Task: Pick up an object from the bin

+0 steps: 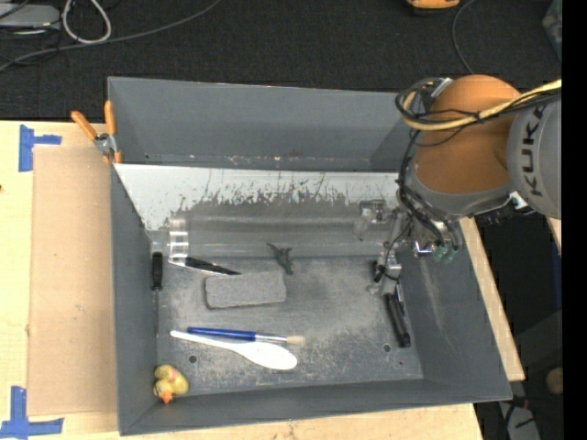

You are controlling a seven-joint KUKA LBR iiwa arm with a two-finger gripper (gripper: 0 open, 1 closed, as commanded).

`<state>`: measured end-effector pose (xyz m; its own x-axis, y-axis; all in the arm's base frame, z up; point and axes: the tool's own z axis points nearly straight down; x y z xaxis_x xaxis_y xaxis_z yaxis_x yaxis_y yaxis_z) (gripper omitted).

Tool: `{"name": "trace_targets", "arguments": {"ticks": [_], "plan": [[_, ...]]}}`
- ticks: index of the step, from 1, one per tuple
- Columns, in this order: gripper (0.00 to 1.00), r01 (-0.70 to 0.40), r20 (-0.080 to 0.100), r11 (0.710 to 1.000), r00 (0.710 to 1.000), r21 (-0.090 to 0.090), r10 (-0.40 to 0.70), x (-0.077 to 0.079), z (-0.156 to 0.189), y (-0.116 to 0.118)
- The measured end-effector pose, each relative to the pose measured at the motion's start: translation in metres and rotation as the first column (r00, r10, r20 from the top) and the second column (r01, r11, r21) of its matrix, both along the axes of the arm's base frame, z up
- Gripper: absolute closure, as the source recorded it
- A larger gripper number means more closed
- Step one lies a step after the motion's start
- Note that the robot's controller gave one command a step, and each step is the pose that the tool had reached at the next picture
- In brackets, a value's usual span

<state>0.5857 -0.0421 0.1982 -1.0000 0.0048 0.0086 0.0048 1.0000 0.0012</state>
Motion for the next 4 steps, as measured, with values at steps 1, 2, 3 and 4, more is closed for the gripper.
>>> {"name": "trace_targets", "arguments": {"ticks": [1, 2, 3, 4], "plan": [[0.00, -0.001, 0.008, 1.000, 1.000, -0.001, 0.001, 0.002, 0.004, 0.000], [0.00, -0.043, 0.006, 0.999, 0.999, 0.000, 0.043, -0.010, -0.076, 0.097], [0.00, -0.299, 0.011, 0.954, 0.954, -0.002, 0.299, 0.003, -0.072, 0.026], [0.00, -0.167, 0.006, 0.986, 0.986, 0.004, 0.167, 0.005, -0.070, 0.099]]}}
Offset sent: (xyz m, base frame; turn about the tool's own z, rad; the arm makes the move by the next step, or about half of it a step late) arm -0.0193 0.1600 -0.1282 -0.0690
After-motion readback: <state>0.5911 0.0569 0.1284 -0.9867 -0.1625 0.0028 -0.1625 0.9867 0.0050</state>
